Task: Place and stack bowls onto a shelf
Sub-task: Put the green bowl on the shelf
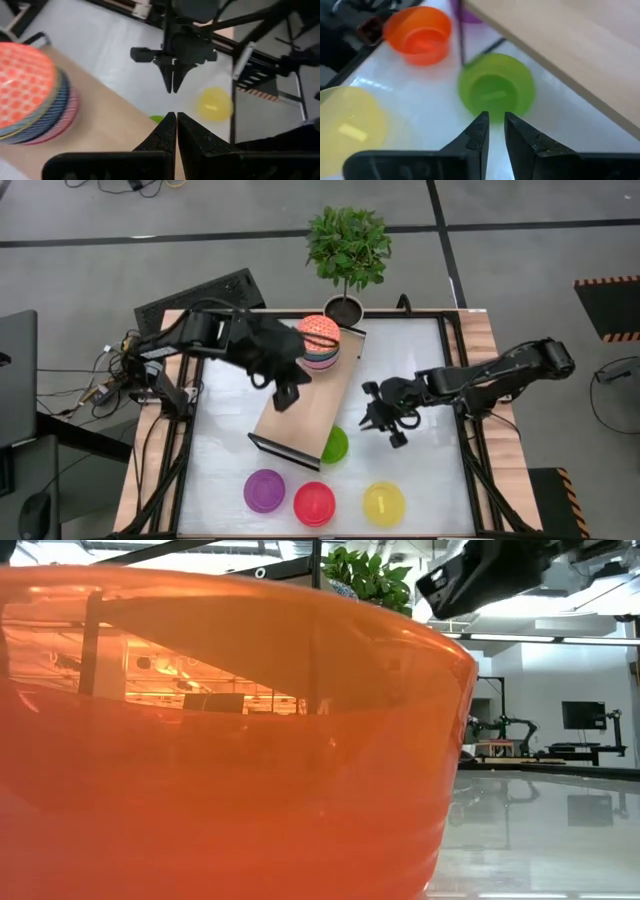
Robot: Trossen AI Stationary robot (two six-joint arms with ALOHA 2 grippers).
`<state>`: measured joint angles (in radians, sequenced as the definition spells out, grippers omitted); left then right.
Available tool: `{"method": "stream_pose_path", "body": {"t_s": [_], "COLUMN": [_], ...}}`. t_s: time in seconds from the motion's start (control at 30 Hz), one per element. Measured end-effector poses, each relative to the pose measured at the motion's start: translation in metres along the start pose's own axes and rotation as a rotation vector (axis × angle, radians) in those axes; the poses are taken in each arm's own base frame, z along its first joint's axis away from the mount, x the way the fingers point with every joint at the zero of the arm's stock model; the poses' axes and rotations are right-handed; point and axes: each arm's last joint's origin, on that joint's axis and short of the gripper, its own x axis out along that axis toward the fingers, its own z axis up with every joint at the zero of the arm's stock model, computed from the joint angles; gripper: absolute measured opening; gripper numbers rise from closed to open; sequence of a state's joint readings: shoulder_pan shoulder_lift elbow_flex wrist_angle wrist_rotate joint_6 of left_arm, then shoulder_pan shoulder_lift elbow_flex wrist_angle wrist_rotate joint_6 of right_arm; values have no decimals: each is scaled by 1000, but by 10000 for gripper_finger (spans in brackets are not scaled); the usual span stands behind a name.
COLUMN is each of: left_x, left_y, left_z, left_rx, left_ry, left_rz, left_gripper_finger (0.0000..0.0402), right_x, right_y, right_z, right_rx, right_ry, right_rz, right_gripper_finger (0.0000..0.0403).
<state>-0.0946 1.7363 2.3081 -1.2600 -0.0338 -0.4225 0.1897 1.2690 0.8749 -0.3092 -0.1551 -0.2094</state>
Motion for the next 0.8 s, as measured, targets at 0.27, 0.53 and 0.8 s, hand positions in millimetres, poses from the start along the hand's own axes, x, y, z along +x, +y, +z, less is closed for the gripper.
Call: {"method": "stream_pose_path", "body": {"t_s": [0.27,0.53,0.8], "left_x": [-4,-10,-13], "left_y": [-41,-66,-77], "left_z": [-22,-37,-44], "left_rx": [120,184,222], "left_ry": [45,52,58], "left_rz": [-92,-124,-154], "left_gripper_finger": [0,0,17], "right_x": [23,59,99], "right_y": [26,29,35], "right_z": [5,8,-15], "right_rx": [-23,9,11], "right_ry": [-16,-85,52], "right_rz": [84,91,112], "right_gripper_finger": [144,203,206]}}
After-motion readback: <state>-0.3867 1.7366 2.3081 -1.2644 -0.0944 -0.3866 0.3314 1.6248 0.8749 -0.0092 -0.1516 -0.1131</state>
